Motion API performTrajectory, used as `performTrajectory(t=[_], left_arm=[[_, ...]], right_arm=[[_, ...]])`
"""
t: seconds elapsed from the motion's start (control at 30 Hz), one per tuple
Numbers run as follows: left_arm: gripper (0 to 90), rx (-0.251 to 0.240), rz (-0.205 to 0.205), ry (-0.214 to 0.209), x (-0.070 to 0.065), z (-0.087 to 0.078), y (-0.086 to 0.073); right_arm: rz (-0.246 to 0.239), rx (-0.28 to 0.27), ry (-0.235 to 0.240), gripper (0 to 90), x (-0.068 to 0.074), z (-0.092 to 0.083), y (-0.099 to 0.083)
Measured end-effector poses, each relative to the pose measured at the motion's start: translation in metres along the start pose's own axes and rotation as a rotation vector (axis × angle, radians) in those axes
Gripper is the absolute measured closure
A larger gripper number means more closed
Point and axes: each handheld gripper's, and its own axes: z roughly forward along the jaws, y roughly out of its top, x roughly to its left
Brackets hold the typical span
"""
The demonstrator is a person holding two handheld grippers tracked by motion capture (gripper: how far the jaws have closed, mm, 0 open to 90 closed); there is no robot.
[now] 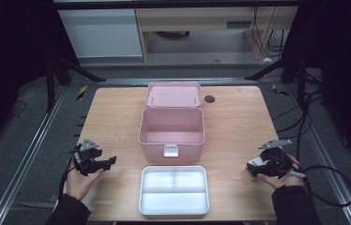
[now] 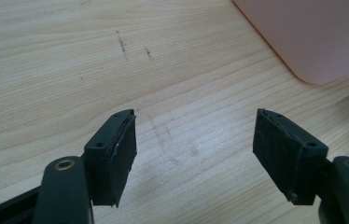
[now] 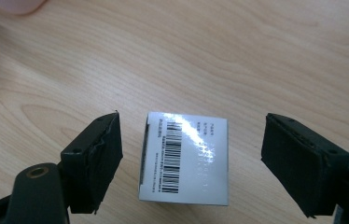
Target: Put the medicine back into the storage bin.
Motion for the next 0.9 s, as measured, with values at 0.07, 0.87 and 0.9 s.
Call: performTrajectory(t=[0.07, 0.87, 0.9], left_arm=[[30.1, 0.0, -0.001, 0.007, 0.001, 0.001, -0.001], [32.2, 0.035, 0.021, 0.0, -0.003, 0.006, 0.0], [32.3, 0.035, 0.021, 0.001, -0.003, 0.006, 0.0]], right_arm=[[0.008, 0.024, 0.012, 20.6, 0.0, 0.004, -0.001], [0.025, 0.161, 0.053, 42.1, -0.002, 0.026, -0.006], [0.026, 0.164, 0.051, 42.8, -0.002, 0.027, -0.006]])
